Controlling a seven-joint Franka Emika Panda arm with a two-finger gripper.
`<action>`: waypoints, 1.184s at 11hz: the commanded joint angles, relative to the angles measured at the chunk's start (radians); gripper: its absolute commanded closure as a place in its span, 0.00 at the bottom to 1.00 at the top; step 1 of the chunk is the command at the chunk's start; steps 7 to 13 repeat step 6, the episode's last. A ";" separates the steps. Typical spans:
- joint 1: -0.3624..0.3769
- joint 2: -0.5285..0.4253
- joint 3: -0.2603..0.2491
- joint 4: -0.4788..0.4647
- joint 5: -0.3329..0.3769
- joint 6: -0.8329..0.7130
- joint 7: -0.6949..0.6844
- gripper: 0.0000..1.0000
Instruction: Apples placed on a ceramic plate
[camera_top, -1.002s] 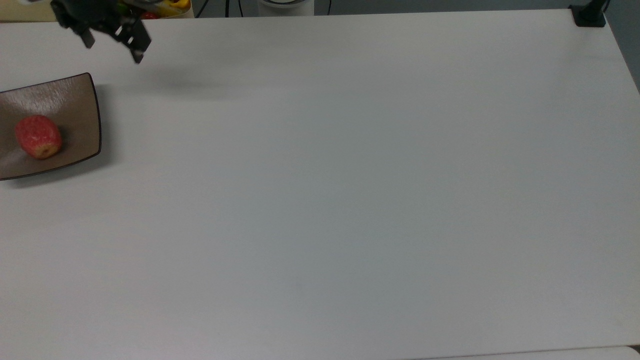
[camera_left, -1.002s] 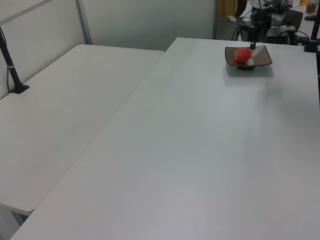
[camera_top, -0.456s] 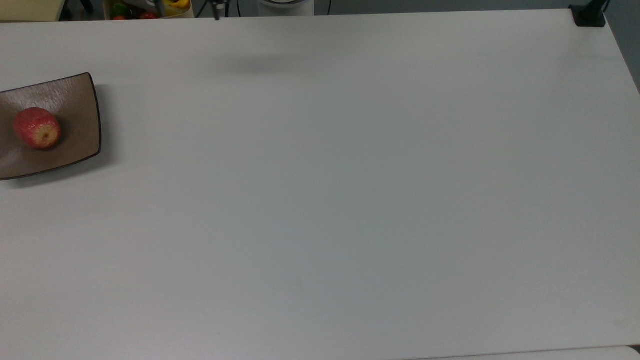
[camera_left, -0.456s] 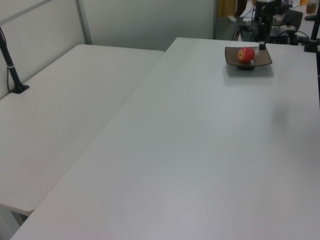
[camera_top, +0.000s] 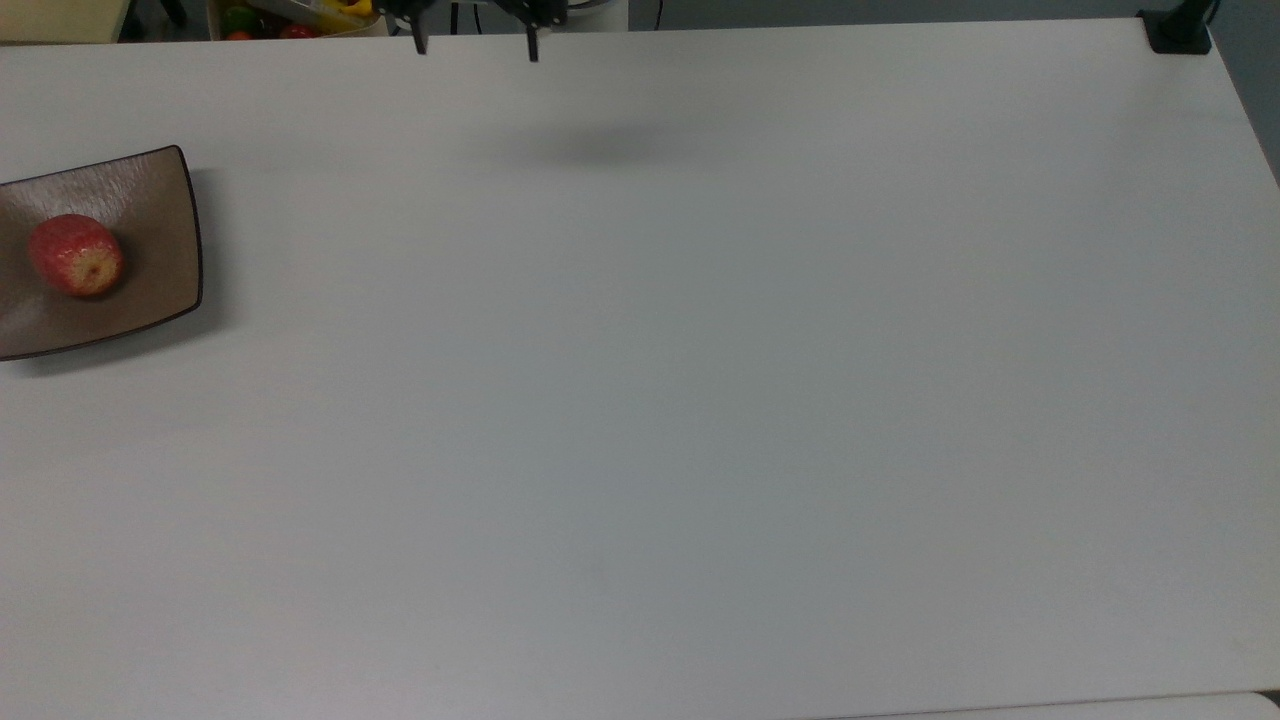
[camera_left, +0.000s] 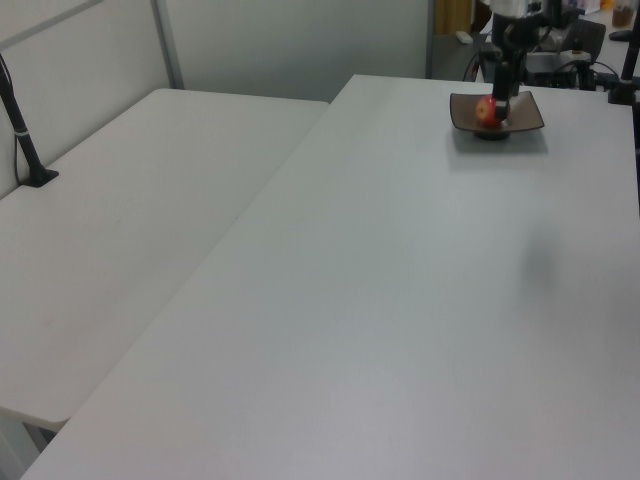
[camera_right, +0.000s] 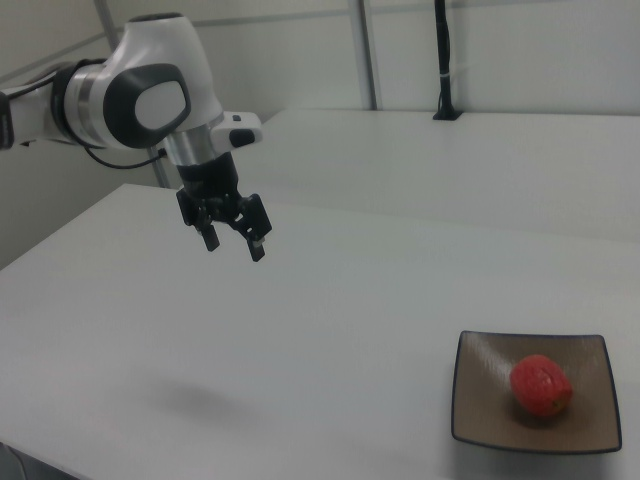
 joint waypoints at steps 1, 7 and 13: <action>-0.005 0.015 0.023 -0.045 0.021 0.077 0.038 0.00; -0.012 0.062 0.022 0.003 0.039 0.075 0.031 0.00; -0.012 0.062 0.022 0.003 0.039 0.075 0.031 0.00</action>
